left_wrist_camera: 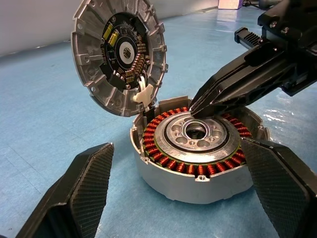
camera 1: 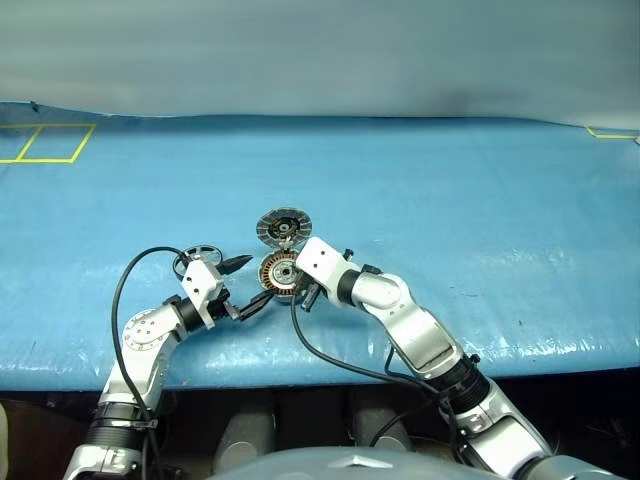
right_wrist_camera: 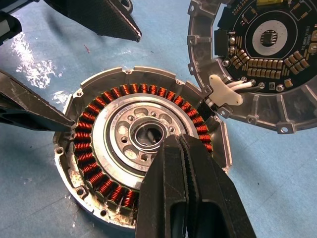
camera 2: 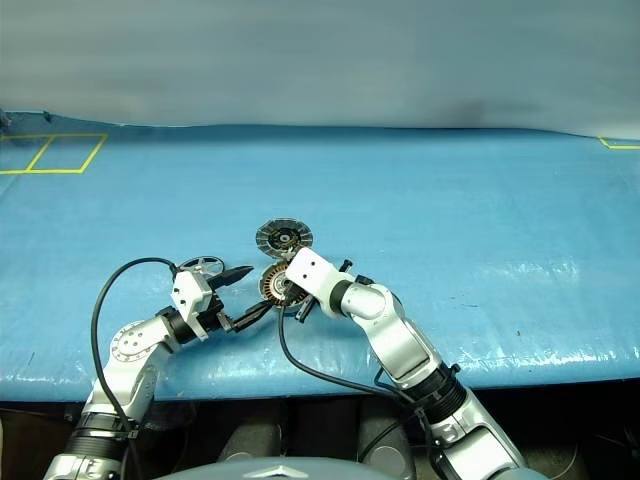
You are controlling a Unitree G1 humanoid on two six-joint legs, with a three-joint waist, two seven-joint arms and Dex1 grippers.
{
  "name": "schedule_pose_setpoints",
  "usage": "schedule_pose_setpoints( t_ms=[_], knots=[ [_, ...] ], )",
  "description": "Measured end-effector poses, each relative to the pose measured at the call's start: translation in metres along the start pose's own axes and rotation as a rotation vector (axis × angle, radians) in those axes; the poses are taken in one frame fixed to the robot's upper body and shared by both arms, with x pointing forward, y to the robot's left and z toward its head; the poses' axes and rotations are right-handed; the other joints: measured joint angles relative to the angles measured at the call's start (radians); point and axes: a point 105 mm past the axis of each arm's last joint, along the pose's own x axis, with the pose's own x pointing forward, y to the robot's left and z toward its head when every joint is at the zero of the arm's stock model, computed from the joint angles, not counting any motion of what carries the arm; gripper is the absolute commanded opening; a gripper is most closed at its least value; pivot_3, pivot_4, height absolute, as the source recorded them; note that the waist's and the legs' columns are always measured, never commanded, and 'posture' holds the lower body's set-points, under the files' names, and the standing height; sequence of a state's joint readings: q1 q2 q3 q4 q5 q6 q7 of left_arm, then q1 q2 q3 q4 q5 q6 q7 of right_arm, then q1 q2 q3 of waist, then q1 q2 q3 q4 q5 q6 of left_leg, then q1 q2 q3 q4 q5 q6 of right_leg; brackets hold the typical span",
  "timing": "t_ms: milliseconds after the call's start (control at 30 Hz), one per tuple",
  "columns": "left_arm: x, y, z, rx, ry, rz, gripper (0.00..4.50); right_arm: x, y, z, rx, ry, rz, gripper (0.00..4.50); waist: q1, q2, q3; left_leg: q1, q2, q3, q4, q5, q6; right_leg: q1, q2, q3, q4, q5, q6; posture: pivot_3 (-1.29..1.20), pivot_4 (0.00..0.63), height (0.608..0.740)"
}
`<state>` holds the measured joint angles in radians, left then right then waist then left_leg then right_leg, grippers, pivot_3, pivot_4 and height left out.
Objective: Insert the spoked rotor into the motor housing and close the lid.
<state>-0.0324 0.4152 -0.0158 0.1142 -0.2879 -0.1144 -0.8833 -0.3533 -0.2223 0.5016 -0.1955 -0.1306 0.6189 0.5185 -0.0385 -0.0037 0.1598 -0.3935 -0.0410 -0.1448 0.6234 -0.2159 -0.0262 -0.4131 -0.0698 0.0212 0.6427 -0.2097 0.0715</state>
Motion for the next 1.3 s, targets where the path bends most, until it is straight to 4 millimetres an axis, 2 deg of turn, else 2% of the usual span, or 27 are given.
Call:
schedule_pose_setpoints(
  t_ms=[900, 1067, 1300],
  knots=[
    [0.0, 0.0, 0.0, 0.0, 0.002, -0.001, 4.46, 0.006, 0.012, 0.006, 0.026, -0.028, 0.029, 0.05, -0.008, 0.0, 0.0, 0.0, 0.0, 0.0, 0.0, 0.0, 0.0, 0.0, 0.0, 0.0, 0.0, 0.0, 0.0, 0.0, 0.15, 0.74],
    [0.0, -0.001, 0.0, 0.0, 0.002, -0.003, 4.46, 0.01, 0.024, 0.011, 0.036, -0.047, 0.068, 0.05, -0.006, 0.0, 0.0, 0.0, 0.0, 0.0, 0.0, 0.0, 0.0, 0.0, 0.0, 0.0, 0.0, 0.0, 0.0, 0.0, 0.15, 0.74],
    [0.0, -0.001, 0.0, 0.0, 0.002, -0.005, 4.46, 0.009, 0.026, 0.015, 0.04, -0.061, 0.078, 0.05, -0.003, 0.0, 0.0, 0.0, 0.0, 0.0, 0.0, 0.0, 0.0, 0.0, 0.0, 0.0, 0.0, 0.0, 0.0, 0.0, 0.15, 0.74]
  ],
)
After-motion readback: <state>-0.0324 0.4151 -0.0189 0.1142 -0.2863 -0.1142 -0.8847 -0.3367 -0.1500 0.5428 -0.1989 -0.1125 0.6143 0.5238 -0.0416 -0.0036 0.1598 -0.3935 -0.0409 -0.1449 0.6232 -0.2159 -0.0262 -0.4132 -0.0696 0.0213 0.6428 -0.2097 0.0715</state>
